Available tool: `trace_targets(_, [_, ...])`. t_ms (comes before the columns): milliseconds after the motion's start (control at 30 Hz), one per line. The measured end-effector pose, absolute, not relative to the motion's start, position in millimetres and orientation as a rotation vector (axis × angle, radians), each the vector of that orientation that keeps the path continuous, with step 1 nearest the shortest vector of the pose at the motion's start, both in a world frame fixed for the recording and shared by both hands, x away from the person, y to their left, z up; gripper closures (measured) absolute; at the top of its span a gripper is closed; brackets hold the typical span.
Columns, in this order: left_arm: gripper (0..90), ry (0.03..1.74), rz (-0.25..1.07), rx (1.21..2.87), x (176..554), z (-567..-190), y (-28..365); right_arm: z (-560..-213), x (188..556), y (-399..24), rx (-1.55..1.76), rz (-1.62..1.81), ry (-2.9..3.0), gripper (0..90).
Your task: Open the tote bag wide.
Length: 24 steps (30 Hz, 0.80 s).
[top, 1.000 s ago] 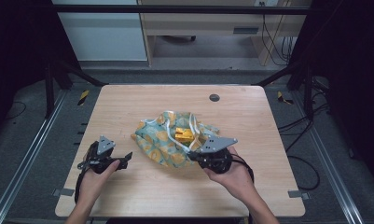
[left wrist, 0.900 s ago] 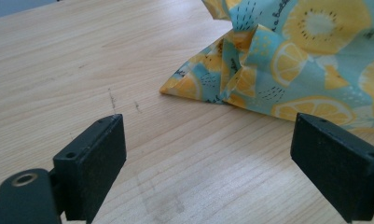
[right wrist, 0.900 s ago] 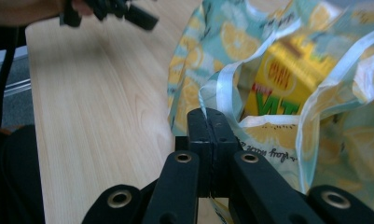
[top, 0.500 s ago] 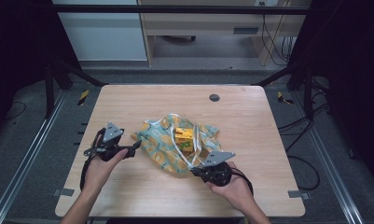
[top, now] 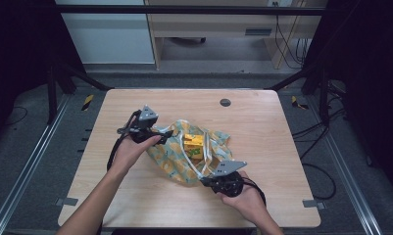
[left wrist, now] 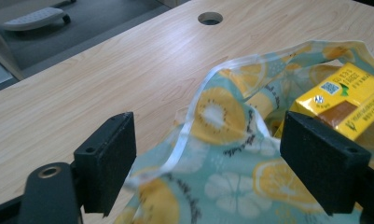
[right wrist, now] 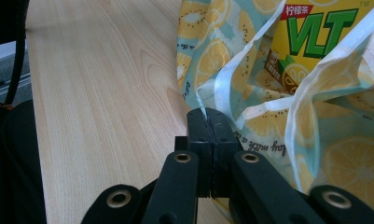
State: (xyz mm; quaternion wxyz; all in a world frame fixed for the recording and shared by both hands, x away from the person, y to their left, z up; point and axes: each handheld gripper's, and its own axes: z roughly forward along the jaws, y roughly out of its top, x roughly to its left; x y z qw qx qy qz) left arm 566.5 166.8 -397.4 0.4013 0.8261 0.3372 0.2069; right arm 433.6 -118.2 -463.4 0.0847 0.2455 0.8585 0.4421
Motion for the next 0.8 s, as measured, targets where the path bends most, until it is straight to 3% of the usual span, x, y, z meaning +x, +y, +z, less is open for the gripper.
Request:
trace_targets(467, [18.8, 0.880, 0.483, 2.180, 596.5, -412.1, 131.9, -465.9, 433.2, -117.8, 0.728, 1.322, 2.572, 89.7])
trace_targets(567, [27.6, 0.863, 0.477, 2.217, 598.3, -413.7, 126.9, -466.4, 433.0, -118.5, 0.730, 1.324, 2.574, 89.7])
trace_targets(800, [69.1, 0.836, 0.509, 2.276, 594.4, -411.6, 120.7, -467.3, 433.1, -119.9, 0.735, 1.323, 2.571, 89.6])
